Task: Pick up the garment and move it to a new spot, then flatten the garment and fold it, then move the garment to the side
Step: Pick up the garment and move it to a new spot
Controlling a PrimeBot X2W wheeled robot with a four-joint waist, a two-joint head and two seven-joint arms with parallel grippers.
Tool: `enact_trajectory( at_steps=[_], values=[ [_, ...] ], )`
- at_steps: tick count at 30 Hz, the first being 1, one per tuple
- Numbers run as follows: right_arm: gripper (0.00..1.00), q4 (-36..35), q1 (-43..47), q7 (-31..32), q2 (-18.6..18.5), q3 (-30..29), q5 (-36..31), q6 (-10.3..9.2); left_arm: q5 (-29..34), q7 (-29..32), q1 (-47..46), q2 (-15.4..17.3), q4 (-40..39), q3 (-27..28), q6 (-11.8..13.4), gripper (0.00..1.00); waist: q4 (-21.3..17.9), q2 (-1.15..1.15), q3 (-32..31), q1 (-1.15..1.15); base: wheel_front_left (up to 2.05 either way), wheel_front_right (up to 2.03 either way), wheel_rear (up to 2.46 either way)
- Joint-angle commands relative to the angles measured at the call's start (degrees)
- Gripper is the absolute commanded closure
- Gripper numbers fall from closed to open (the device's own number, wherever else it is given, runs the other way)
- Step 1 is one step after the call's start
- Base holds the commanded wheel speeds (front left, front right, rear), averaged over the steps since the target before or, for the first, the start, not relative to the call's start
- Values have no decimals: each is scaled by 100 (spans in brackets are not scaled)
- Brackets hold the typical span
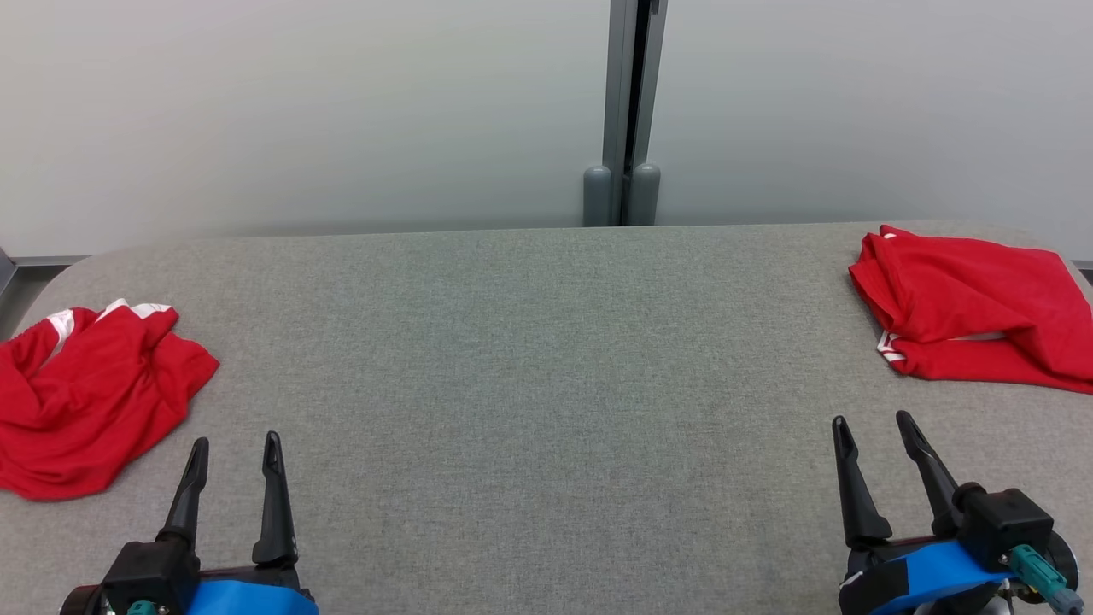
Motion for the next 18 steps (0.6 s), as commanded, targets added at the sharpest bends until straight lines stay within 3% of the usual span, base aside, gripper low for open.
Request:
enact_trajectory(
  at_steps=[1, 18],
  values=[
    [0, 13, 84, -18, 30, 0, -32, 1, 30, -15, -96, 28, 3, -28, -5, 0, 10, 0, -1, 0, 0, 0, 0],
    [0, 102, 103, -18, 56, 133, 19, 1, -12, -15, -148, 64, 24, 27, -6, 0, 266, 0, 2, 0, 0, 0, 0]
  ],
)
